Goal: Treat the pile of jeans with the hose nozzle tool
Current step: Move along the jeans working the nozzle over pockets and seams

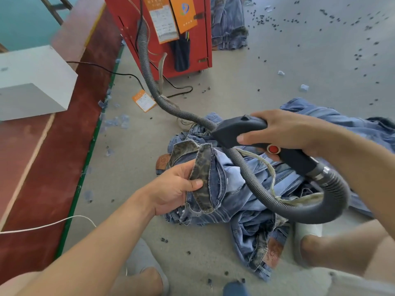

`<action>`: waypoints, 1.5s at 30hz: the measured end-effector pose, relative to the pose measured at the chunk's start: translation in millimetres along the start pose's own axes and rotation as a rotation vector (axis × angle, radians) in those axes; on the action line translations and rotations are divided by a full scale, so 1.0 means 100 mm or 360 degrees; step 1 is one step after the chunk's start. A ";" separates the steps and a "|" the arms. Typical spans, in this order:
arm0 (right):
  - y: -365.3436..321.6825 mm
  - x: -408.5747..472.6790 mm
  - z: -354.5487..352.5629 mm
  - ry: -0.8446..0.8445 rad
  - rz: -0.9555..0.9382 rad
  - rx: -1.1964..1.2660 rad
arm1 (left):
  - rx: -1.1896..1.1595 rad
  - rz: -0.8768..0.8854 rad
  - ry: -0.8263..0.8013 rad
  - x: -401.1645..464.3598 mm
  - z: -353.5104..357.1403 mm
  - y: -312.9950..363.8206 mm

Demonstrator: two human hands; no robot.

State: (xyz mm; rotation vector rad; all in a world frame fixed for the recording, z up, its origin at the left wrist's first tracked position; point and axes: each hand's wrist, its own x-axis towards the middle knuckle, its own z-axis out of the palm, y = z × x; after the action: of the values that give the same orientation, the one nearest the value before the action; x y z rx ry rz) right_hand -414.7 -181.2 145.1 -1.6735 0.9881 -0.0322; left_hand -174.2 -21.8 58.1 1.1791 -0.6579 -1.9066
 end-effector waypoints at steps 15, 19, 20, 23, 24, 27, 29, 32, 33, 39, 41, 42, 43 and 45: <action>-0.05 -0.06 0.01 -0.0118 -0.0088 -0.0281 | -0.0044 -0.0019 0.0009 -0.02 0.02 0.09; -0.06 -0.09 0.15 -0.0226 -0.0094 -0.0338 | -0.0035 -0.0016 -0.0004 0.00 -0.01 0.12; -0.06 -0.06 0.19 -0.0171 -0.0109 -0.0348 | -0.0028 -0.0019 -0.0007 0.00 -0.02 0.12; -0.03 0.03 0.25 0.0177 -0.0119 -0.0308 | -0.0001 -0.0038 -0.0043 -0.01 -0.02 0.11; -0.03 0.04 0.23 0.0265 -0.0094 -0.0249 | -0.0005 -0.0040 -0.0067 -0.01 -0.01 0.10; -0.07 -0.01 0.10 0.0197 -0.0050 -0.0215 | -0.0125 0.0012 -0.0094 0.01 0.02 0.11; -0.09 -0.09 0.05 0.0082 -0.0111 -0.0345 | -0.0250 0.0074 -0.0040 0.02 0.00 0.16; -0.12 -0.20 0.11 -0.0023 -0.0142 -0.0431 | -0.0413 0.0163 0.0022 0.05 -0.04 0.23; -0.13 -0.21 0.16 -0.0052 -0.0128 -0.0445 | -0.0433 0.0179 0.0015 0.05 -0.03 0.24; -0.12 0.00 0.30 0.0242 -0.0022 -0.0364 | -0.0366 0.0145 -0.0066 0.07 0.02 0.20; -0.11 0.03 0.25 0.0372 0.0002 -0.0391 | -0.0388 0.0129 -0.0070 0.06 0.05 0.18; -0.11 0.03 0.22 0.0374 0.0006 -0.0391 | -0.0407 0.0126 -0.0049 0.06 0.05 0.17; -0.11 0.00 0.18 0.0340 -0.0003 -0.0391 | -0.0429 0.0131 -0.0015 0.07 0.05 0.18; -0.13 -0.08 0.12 0.0200 -0.0038 -0.0418 | -0.0484 0.0165 0.0059 0.07 0.04 0.20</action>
State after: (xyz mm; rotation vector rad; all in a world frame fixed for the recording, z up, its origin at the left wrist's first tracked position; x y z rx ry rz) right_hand -405.7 -166.6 154.8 -1.9423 1.1038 -0.0246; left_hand -172.7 -39.0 71.7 0.9659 -0.3839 -1.8168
